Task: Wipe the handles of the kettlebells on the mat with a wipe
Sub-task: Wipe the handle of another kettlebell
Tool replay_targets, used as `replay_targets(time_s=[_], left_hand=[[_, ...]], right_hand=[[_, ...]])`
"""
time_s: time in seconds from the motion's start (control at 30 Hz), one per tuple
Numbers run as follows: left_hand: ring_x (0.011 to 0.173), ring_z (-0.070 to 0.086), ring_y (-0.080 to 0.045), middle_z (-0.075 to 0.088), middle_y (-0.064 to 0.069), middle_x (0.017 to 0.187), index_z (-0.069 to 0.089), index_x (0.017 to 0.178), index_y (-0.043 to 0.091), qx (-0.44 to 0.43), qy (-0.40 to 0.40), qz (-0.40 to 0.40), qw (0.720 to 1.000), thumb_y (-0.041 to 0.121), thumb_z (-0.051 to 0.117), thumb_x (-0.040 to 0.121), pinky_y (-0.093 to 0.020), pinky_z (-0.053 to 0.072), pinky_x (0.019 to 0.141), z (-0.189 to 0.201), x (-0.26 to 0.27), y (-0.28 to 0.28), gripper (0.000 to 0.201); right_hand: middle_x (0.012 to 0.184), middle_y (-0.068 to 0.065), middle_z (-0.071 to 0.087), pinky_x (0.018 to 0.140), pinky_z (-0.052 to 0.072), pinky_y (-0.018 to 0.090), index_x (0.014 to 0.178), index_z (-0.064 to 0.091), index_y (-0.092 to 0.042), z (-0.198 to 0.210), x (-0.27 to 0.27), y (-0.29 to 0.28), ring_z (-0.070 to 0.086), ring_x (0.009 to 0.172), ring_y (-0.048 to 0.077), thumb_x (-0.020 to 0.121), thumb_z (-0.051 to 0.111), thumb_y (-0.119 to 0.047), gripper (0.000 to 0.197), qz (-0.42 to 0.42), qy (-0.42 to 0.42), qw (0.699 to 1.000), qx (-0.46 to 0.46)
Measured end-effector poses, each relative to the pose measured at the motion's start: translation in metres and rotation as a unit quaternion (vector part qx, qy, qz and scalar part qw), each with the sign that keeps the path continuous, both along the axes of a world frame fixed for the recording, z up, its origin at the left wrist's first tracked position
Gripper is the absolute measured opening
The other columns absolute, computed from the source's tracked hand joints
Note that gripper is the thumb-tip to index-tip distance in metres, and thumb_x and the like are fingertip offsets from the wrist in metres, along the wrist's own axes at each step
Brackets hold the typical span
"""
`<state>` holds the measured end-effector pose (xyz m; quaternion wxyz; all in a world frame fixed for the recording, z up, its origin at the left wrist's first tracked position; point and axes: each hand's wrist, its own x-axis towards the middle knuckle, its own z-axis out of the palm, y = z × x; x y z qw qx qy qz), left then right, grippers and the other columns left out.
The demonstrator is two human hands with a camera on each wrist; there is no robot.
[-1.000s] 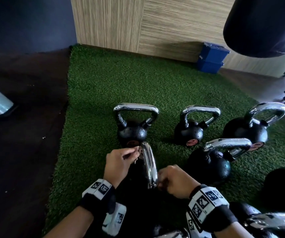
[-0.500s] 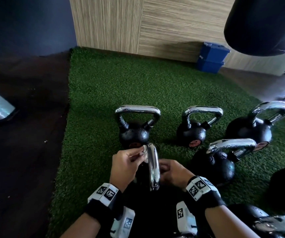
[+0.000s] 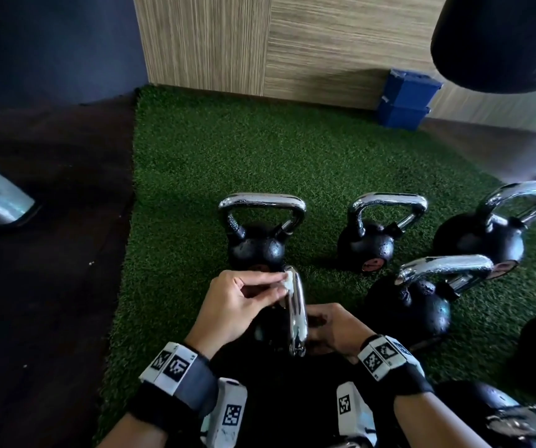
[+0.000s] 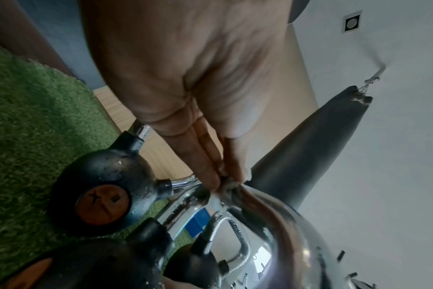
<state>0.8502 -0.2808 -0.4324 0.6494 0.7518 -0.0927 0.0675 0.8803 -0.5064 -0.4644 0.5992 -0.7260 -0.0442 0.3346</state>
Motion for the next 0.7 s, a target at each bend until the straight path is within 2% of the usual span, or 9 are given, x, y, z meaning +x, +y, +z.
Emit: replay_targets(time_s=[0.13, 0.27, 0.33, 0.43, 0.47, 0.53, 0.6, 0.63, 0.7], left_hand=[[0.103, 0.073, -0.002, 0.08, 0.015, 0.101, 0.083, 0.099, 0.031, -0.01, 0.023, 0.017, 1.0, 0.044, 0.084, 0.072, -0.019, 0.053, 0.097, 0.005, 0.003, 0.001, 0.031], [0.089, 0.074, -0.007, 0.08, 0.006, 0.09, 0.083, 0.095, 0.028, -0.021, 0.091, -0.103, 0.99, 0.043, 0.089, 0.068, -0.028, 0.059, 0.089, 0.0, -0.01, 0.005, 0.032], [0.084, 0.074, -0.009, 0.08, 0.002, 0.088, 0.083, 0.094, 0.03, 0.001, 0.087, -0.127, 0.988, 0.046, 0.091, 0.065, -0.03, 0.061, 0.085, -0.001, -0.015, 0.007, 0.035], [0.084, 0.078, -0.016, 0.081, -0.001, 0.089, 0.083, 0.092, 0.029, -0.006, 0.073, -0.083, 0.994, 0.042, 0.092, 0.064, -0.032, 0.064, 0.079, -0.001, -0.023, 0.009, 0.032], [0.08, 0.077, -0.017, 0.08, -0.004, 0.087, 0.083, 0.09, 0.026, -0.025, 0.083, -0.077, 0.993, 0.039, 0.092, 0.064, -0.031, 0.064, 0.075, -0.003, -0.026, 0.009, 0.03], [0.072, 0.075, -0.016, 0.079, -0.009, 0.082, 0.082, 0.085, 0.022, -0.057, 0.114, -0.104, 0.986, 0.029, 0.094, 0.063, -0.026, 0.06, 0.068, -0.007, -0.036, 0.007, 0.026], [0.072, 0.075, -0.012, 0.079, -0.005, 0.081, 0.082, 0.085, 0.022, -0.054, 0.118, -0.132, 0.983, 0.024, 0.095, 0.065, -0.02, 0.057, 0.067, -0.01, -0.046, 0.006, 0.024], [0.076, 0.077, -0.011, 0.08, -0.003, 0.084, 0.082, 0.086, 0.021, -0.041, 0.107, -0.13, 0.985, 0.023, 0.096, 0.066, -0.018, 0.057, 0.07, -0.012, -0.049, 0.006, 0.024], [0.083, 0.078, -0.014, 0.081, -0.001, 0.088, 0.084, 0.088, 0.02, -0.025, 0.087, -0.103, 0.991, 0.024, 0.096, 0.068, -0.019, 0.057, 0.076, -0.015, -0.053, 0.006, 0.024]], right_hand=[[0.089, -0.001, 0.077, 0.063, 0.058, 0.027, 0.107, 0.079, -0.029, 0.002, 0.0, 0.003, 0.072, 0.076, 0.014, 0.086, 0.077, -0.011, 0.028, 0.012, -0.019, 1.0, -0.008], [0.086, -0.001, 0.077, 0.065, 0.056, 0.027, 0.096, 0.081, -0.028, 0.001, 0.001, -0.001, 0.072, 0.075, 0.013, 0.087, 0.075, -0.003, 0.027, 0.017, -0.028, 0.999, -0.01], [0.092, 0.004, 0.078, 0.072, 0.058, 0.032, 0.101, 0.08, -0.027, 0.001, 0.0, -0.001, 0.071, 0.081, 0.017, 0.085, 0.078, -0.008, 0.025, 0.019, -0.031, 0.999, -0.008], [0.106, 0.008, 0.078, 0.082, 0.057, 0.039, 0.109, 0.078, -0.029, 0.0, 0.001, 0.002, 0.071, 0.09, 0.019, 0.083, 0.081, -0.016, 0.028, 0.021, -0.051, 0.998, -0.021], [0.104, 0.007, 0.078, 0.079, 0.058, 0.038, 0.108, 0.078, -0.028, 0.0, 0.002, 0.003, 0.072, 0.089, 0.018, 0.083, 0.082, -0.016, 0.028, 0.019, -0.05, 0.998, -0.023], [0.089, 0.001, 0.078, 0.065, 0.057, 0.029, 0.097, 0.08, -0.027, 0.002, 0.003, 0.003, 0.072, 0.078, 0.012, 0.08, 0.083, -0.012, 0.023, 0.017, -0.036, 0.999, -0.02], [0.073, -0.006, 0.074, 0.053, 0.052, 0.019, 0.085, 0.081, -0.029, 0.005, 0.003, 0.003, 0.068, 0.062, 0.005, 0.078, 0.08, -0.011, 0.019, 0.028, -0.026, 0.999, -0.018], [0.07, -0.008, 0.073, 0.05, 0.05, 0.017, 0.083, 0.08, -0.03, 0.005, 0.003, 0.002, 0.066, 0.058, 0.003, 0.079, 0.079, -0.011, 0.02, 0.032, -0.025, 0.999, -0.017], [0.073, -0.008, 0.074, 0.053, 0.052, 0.018, 0.086, 0.08, -0.032, 0.003, 0.002, 0.003, 0.067, 0.062, 0.003, 0.08, 0.081, -0.013, 0.02, 0.032, -0.032, 0.999, -0.03]])
